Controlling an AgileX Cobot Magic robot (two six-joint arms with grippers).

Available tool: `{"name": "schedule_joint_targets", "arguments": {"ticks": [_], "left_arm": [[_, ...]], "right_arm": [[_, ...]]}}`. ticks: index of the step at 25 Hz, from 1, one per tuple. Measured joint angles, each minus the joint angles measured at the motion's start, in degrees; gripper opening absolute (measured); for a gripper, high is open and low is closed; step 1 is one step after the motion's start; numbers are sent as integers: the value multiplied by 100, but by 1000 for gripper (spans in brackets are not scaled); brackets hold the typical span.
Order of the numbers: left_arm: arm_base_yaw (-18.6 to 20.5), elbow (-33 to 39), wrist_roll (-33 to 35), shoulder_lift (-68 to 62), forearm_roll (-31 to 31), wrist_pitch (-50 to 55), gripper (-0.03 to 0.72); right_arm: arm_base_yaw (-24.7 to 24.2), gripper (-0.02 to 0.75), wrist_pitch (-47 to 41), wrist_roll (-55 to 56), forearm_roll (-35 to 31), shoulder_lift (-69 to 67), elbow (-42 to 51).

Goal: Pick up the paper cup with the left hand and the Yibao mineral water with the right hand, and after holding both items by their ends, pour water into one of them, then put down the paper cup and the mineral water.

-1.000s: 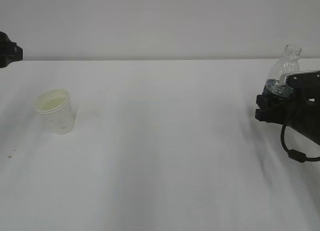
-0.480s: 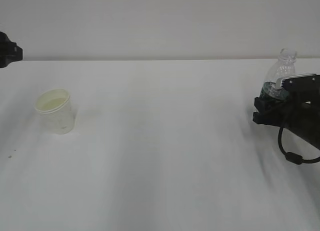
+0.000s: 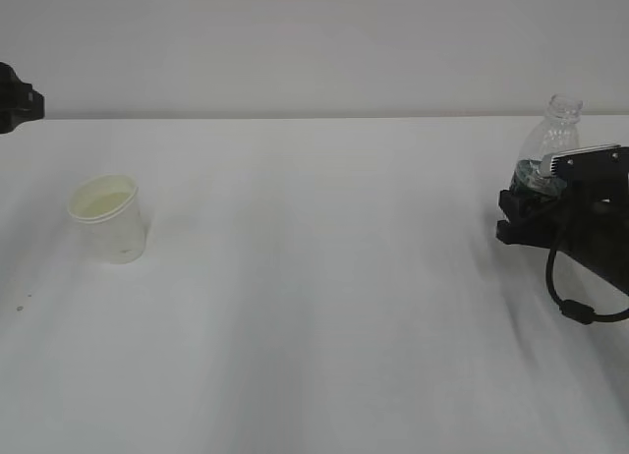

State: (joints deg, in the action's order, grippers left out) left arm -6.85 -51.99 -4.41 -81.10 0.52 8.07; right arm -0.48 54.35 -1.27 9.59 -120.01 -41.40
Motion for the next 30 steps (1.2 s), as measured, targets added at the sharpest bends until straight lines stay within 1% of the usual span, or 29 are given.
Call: {"name": "schedule_joint_targets", "arguments": {"ticks": [8, 13, 30], "left_arm": [[0, 0, 0, 0, 12, 0, 456], [0, 0, 0, 0, 15, 0, 457], [0, 0, 0, 0, 37, 23, 456]], "right_arm": [[0, 400, 188, -11, 0, -11, 0], [0, 400, 505, -11, -11, -268, -50], [0, 400, 800, -11, -20, -516, -63]]}}
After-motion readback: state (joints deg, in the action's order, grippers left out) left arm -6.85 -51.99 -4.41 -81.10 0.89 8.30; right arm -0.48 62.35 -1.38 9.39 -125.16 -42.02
